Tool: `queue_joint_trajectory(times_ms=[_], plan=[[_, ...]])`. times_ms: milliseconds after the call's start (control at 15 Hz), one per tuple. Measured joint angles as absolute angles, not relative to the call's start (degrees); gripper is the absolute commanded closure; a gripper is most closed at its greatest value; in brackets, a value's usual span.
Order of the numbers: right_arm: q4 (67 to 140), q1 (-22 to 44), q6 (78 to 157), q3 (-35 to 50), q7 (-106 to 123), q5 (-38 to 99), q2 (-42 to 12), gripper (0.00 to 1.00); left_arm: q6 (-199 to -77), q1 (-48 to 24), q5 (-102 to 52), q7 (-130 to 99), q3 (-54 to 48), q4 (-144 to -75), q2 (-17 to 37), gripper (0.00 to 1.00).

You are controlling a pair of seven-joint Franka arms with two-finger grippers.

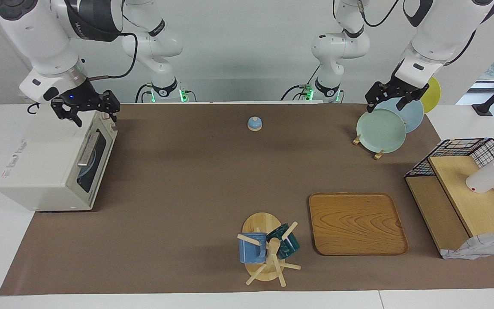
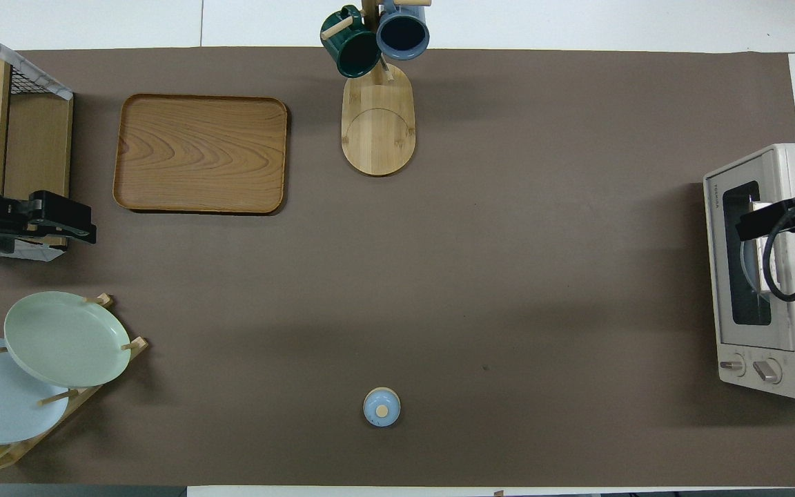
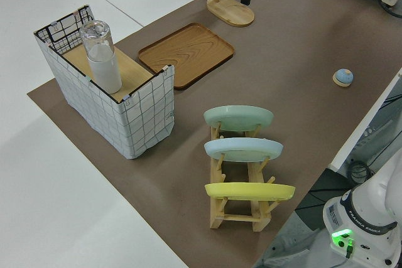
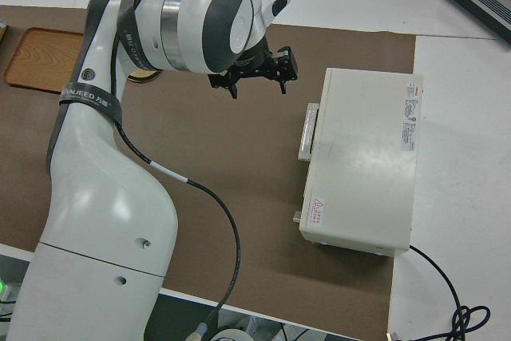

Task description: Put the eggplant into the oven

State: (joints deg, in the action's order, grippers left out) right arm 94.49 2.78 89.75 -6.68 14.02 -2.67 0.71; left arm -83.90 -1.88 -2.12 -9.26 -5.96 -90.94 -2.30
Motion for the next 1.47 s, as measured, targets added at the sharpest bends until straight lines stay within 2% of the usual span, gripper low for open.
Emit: queue_joint_trajectory(times_ms=[1467], plan=[[93.1,2.6,88.4,-6.0,12.3,0.0,1.5,0.0,-84.1,-1.9,-2.1,-9.3,-6.0,-90.9,-2.3,0.0]])
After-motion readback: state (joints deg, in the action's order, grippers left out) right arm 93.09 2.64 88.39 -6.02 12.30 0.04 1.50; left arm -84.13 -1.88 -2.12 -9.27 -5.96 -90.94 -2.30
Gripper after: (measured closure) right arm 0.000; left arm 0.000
